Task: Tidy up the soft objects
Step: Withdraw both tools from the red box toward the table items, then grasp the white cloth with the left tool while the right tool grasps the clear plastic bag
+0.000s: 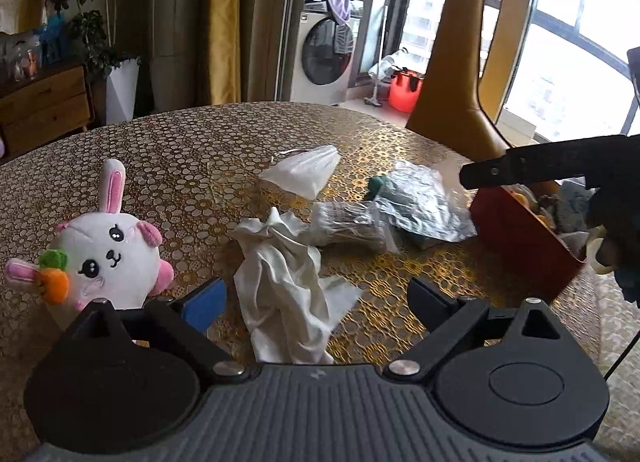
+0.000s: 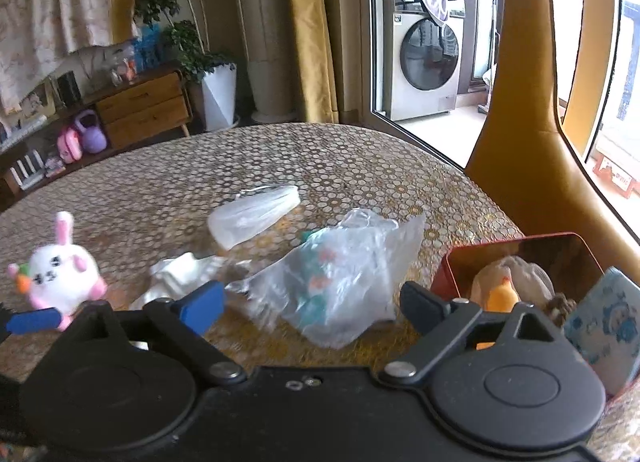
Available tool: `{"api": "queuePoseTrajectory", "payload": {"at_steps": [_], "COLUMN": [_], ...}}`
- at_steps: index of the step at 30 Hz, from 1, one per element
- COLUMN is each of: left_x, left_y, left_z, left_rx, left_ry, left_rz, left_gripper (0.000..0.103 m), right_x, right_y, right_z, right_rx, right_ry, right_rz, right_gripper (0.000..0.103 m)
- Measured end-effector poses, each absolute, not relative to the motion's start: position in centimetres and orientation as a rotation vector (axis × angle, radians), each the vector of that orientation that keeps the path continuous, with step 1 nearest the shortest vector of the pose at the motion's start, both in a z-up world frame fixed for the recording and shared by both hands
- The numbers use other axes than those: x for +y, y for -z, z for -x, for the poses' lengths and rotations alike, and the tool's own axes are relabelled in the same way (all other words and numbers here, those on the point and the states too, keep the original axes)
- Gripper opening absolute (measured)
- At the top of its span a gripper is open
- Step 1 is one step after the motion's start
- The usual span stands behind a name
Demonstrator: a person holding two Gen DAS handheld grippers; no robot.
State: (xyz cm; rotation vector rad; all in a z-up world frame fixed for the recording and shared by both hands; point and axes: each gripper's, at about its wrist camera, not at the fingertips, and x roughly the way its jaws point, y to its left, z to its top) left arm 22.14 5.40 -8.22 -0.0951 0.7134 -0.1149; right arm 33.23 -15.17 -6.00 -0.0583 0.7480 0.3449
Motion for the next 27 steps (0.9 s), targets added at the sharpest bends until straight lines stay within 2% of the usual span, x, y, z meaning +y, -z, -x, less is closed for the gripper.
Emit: {"api": "queuePoseTrajectory", "payload": {"at_steps": [18, 22, 27], "left_x": [5.1, 4.8, 4.6], "left_y": [13.9, 14.9, 15.5], "left_z": [-28.0, -28.6, -28.9], "left_rx": [0.761, 0.781, 0.78], "left_ry": [-0.009, -0.033, -0.05], "left_rz": [0.064, 0.037, 0.017], "left_gripper": [0.098, 0.098, 0.097], "right_x": [-12.1, -11.6, -11.2], "right_y": [12.8, 13.5, 13.5], "right_z": [-42.1, -42.2, -41.7], "right_rx": [0.861, 0.854, 0.829], "right_ry": [-0.264, -0.25, -0.232], "right_rz": [0.056, 0.083, 0.117], "right_gripper": [0.093, 0.09, 0.078]}}
